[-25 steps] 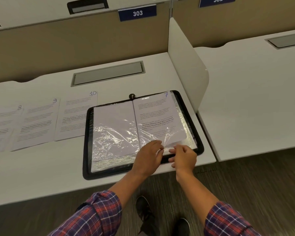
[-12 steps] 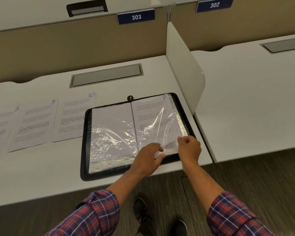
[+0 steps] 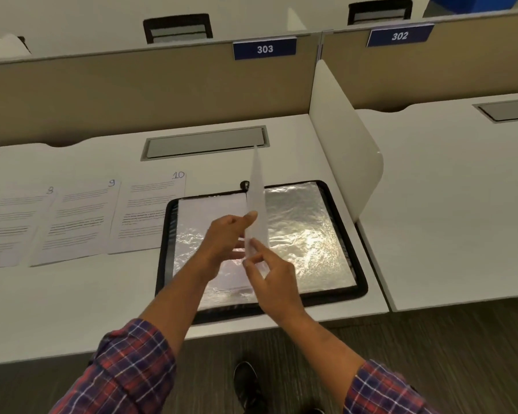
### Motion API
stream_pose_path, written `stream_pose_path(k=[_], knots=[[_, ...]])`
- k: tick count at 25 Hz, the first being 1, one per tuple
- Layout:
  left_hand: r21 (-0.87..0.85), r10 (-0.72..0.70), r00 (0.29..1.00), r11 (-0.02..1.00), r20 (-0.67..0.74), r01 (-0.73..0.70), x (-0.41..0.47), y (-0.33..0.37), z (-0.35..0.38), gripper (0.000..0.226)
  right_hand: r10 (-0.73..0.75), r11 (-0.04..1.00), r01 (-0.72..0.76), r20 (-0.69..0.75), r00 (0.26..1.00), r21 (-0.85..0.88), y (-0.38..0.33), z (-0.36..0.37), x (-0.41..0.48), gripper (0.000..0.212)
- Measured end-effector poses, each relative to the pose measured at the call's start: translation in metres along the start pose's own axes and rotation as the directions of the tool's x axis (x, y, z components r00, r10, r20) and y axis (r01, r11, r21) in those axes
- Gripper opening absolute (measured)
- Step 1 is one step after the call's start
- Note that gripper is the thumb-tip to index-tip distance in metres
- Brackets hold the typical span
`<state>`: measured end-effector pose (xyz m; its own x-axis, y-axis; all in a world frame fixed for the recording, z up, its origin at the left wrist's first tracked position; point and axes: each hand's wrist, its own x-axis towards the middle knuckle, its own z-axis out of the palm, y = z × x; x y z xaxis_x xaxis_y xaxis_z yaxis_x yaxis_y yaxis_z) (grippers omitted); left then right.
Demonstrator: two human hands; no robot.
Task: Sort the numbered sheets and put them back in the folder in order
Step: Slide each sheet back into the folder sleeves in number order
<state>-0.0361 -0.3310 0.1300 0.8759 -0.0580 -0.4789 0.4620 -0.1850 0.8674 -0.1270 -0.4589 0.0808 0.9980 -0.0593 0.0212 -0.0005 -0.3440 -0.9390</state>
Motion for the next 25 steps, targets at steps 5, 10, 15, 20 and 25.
stream_pose_path(k=[5,10,15,20,25], knots=[[0.016,0.049,0.98,0.999,-0.191,-0.046,0.01,-0.018,-0.053,0.015,-0.009,1.0,0.011,0.169,0.986,-0.014,-0.002,0.032,0.011,0.038],[-0.03,-0.058,0.952,0.998,-0.301,0.052,0.017,-0.055,-0.101,0.014,0.099,0.978,-0.078,0.105,0.99,-0.192,0.028,0.041,0.036,0.056],[0.088,-0.031,0.939,0.994,-0.343,0.064,0.022,-0.089,-0.127,0.014,0.081,0.841,0.061,0.236,0.968,-0.537,0.06,0.061,0.042,0.075],[0.343,0.083,0.909,0.937,-0.409,0.069,0.034,-0.12,-0.137,0.038,0.097,0.648,0.182,0.317,0.943,-0.74,0.074,0.087,0.03,0.082],[0.528,0.371,0.87,0.834,-0.326,-0.158,0.026,-0.143,-0.134,0.049,0.084,0.541,0.195,0.284,0.955,-0.818,0.083,0.099,0.026,0.082]])
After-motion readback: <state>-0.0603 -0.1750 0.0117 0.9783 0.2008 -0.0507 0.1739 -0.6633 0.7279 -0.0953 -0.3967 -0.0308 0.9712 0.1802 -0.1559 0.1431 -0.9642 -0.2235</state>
